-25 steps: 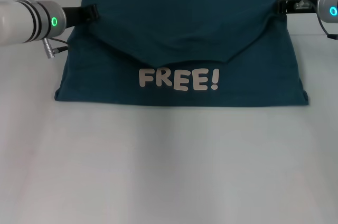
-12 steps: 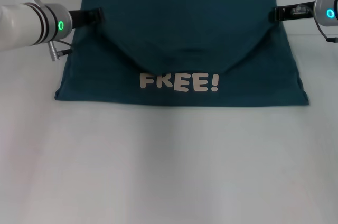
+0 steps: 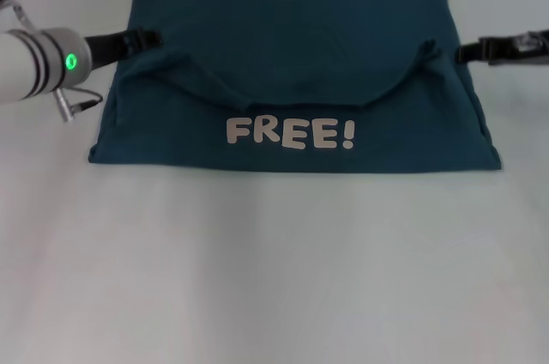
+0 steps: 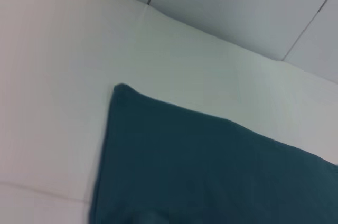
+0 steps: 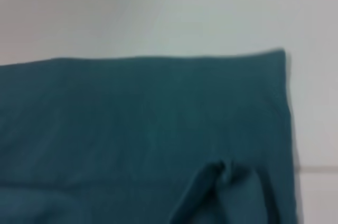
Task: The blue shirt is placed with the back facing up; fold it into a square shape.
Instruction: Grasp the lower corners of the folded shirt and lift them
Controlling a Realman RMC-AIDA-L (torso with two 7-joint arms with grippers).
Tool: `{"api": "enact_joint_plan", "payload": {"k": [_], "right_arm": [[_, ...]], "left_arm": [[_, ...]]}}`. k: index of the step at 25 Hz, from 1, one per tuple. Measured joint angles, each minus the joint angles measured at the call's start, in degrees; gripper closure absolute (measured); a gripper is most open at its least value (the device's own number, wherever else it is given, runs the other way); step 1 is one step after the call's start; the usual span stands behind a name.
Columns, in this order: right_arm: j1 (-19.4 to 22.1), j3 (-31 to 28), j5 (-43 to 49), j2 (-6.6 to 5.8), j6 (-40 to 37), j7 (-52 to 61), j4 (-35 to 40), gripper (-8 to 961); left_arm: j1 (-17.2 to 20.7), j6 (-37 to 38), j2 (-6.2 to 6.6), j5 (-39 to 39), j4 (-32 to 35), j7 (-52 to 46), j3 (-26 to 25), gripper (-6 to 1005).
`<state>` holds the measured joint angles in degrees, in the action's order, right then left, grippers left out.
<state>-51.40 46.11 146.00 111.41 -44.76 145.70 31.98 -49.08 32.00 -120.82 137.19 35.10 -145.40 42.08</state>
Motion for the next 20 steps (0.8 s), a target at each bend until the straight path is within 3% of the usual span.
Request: {"api": "enact_joint_plan", "payload": {"k": [3, 5, 9, 15, 20], "right_arm": [[4.5, -2.2, -5.6, 0.67, -6.9, -1.6, 4.4, 414], [8.9, -3.3, -12.8, 1.45, -12.7, -4.2, 7.2, 358], [17.2, -5.4, -29.9, 1.63, -25.0, -12.2, 7.0, 247], [24.6, -9.3, -40.1, 0.68, -38.4, -19.3, 2.8, 248], [27.5, -11.9, -40.3, 0.66, -40.4, -20.4, 1.5, 248]], "left_arm": [[3.7, 5.0, -0.32, -4.1, 3.9, 0.0, 0.0, 328], [6.6, 9.1, 0.00, -7.7, 6.0, 0.1, 0.0, 309], [11.2, 16.2, 1.08, -12.1, 8.6, 0.5, -0.1, 272], [14.6, 24.7, 1.93, -12.7, 9.6, 2.7, -6.5, 227], [14.8, 25.0, 2.37, -12.3, 6.3, 1.9, -9.5, 233]]}}
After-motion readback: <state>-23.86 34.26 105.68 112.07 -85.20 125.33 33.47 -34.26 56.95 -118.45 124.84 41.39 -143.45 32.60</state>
